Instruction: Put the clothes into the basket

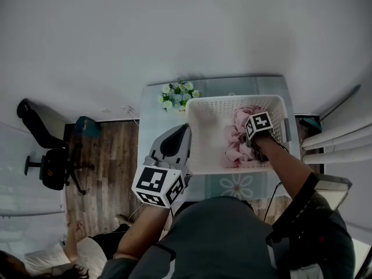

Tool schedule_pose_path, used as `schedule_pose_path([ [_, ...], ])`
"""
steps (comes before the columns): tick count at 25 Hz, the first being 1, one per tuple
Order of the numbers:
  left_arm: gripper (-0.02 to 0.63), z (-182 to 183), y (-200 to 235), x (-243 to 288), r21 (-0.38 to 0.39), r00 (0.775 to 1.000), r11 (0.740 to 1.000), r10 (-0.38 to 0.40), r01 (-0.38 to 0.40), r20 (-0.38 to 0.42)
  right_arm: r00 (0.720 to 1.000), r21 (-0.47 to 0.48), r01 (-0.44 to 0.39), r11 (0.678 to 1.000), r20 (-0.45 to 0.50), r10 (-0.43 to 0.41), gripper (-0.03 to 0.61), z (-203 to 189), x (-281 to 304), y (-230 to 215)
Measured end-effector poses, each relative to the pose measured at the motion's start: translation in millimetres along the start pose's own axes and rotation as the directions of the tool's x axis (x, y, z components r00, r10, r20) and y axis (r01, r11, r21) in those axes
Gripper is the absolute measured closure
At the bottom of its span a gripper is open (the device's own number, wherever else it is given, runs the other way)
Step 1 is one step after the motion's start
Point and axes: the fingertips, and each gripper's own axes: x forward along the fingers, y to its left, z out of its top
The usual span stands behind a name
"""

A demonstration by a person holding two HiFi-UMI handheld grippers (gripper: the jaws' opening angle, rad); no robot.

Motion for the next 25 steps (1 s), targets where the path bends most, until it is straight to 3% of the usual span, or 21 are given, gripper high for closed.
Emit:
schedule_pose_path([
  [12,0.603,16,-8,-31,0.030,0.999,0.999,-0.012,0.011,0.047,0.999,0.040,-0.039,0.998,0.019,0.038,0.203,-2,-8,6],
  [16,0.603,23,-9,-40,0.036,0.997,0.999,-0.012,0.009,0.070,0.998,0.100,-0.035,0.994,0.047,0.031,0.178,1,-24,6],
  [20,0.603,27,-9,-38,0.038,0.996,0.999,-0.029,0.026,0.085,0.993,0.200,-0.096,0.975,0.082,0.081,0.176,8,-42,9],
  [25,0.603,32,-12,-32,0.034,0.993,0.998,-0.059,0.056,0.101,0.988,0.105,-0.108,0.989,0.123,0.094,0.176,15,-82,24],
])
